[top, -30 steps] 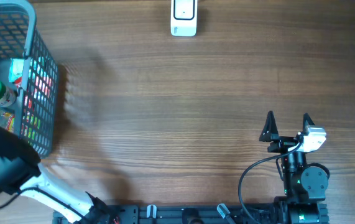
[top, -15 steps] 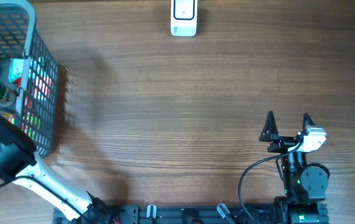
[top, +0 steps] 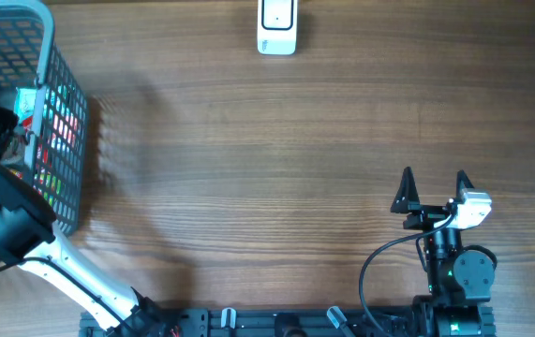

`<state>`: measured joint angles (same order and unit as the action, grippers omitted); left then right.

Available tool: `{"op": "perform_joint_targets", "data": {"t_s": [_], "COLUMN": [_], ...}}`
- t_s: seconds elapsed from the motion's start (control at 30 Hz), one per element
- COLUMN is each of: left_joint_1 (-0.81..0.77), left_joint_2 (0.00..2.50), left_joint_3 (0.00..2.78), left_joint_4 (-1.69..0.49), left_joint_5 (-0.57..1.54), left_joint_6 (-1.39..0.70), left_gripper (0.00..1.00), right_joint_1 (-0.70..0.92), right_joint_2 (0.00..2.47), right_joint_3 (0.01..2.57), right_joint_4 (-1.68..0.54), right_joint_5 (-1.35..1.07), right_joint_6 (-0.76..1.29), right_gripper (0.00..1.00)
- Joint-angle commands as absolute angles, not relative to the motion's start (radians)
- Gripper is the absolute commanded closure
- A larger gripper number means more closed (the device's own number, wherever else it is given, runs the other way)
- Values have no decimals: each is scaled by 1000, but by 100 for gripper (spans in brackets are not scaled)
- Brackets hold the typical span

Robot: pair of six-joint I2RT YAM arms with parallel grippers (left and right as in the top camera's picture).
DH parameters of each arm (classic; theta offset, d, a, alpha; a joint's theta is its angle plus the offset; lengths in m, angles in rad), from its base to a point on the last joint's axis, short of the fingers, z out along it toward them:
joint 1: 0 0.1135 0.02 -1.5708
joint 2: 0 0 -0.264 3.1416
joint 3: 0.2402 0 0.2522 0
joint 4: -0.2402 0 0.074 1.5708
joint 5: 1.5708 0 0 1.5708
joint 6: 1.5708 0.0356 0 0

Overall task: Scan the item barcode
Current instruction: 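Reach the left gripper into the basket and grasp the green-lidded jar, then carry the jar with the left gripper and set it on the table center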

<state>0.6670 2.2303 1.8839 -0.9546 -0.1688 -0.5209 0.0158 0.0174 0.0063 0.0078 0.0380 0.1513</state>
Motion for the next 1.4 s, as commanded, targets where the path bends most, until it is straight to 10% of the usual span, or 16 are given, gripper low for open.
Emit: {"op": "perform_joint_targets", "data": {"t_s": [0.0,0.47,0.63,1.0,1.37], "left_joint_1": [670,594,226,-555,-723], "left_joint_2": [2096,1397,1256,1612,2122], "left_joint_3": [1879,1879,1879,1736,1734], "left_joint_4": [-974,-1000,-1068,-1091,-1002], "left_joint_5": [-229,41,134,-186,-24], "left_joint_6": [-501,-501,-524,-895,-1069], "left_gripper": [42,39,38,38,37], "right_joint_1": [12,12,12,12,12], "right_joint_2": [5,5,5,5,5], "right_joint_3": [5,5,5,5,5], "right_joint_4": [11,11,11,11,11], "right_joint_5": [43,43,43,43,43], "right_joint_6": [133,133,133,133,133], "right_gripper": [0,0,0,0,0]}}
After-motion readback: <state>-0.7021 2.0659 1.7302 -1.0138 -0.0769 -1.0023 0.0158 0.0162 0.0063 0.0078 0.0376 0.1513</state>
